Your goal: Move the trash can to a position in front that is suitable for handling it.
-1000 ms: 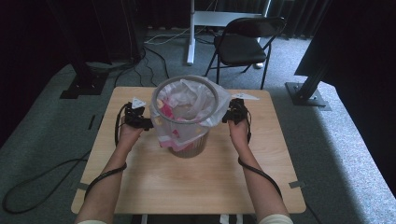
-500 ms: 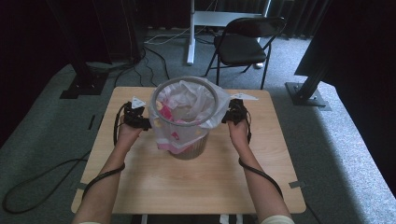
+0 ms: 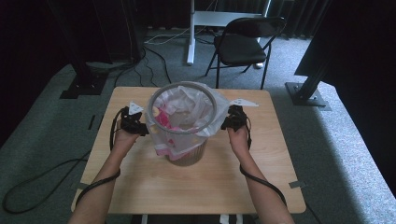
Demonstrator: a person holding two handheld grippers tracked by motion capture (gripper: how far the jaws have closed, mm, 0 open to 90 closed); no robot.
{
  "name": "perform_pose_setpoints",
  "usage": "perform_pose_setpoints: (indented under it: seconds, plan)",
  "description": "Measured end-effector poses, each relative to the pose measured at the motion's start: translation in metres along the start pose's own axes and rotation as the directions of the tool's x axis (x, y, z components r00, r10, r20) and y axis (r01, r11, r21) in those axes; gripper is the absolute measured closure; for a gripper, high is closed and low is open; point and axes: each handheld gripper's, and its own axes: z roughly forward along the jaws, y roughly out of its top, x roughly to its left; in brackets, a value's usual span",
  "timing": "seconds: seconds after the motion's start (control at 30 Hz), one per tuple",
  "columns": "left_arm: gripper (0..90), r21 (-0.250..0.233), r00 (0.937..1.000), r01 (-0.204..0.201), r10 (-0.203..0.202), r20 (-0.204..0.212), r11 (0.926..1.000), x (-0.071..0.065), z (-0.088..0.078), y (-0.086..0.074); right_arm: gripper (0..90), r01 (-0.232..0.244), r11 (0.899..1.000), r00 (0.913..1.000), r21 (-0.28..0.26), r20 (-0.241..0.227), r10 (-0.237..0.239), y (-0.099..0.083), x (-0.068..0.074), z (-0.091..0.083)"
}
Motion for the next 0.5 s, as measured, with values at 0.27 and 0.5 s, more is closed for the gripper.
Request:
perform_pose_setpoints:
  seconds: [0.27, 0.5]
  plan:
    - [2.1, 0.008, 1.0, -0.006, 0.006, 0.003, 0.9999, -0.003, -0.011, -0.008, 15.4, 0.017, 1.0, 0.9996, 0.005, -0.022, -0.017, -0.007, 0.011, -0.008]
    - [2.4, 0.01, 0.9998, -0.018, 0.018, 0.01, 0.9998, -0.008, -0.023, -0.015, 15.5, 0.021, 1.0, 0.9991, 0.0, -0.036, -0.021, -0.015, 0.022, -0.017]
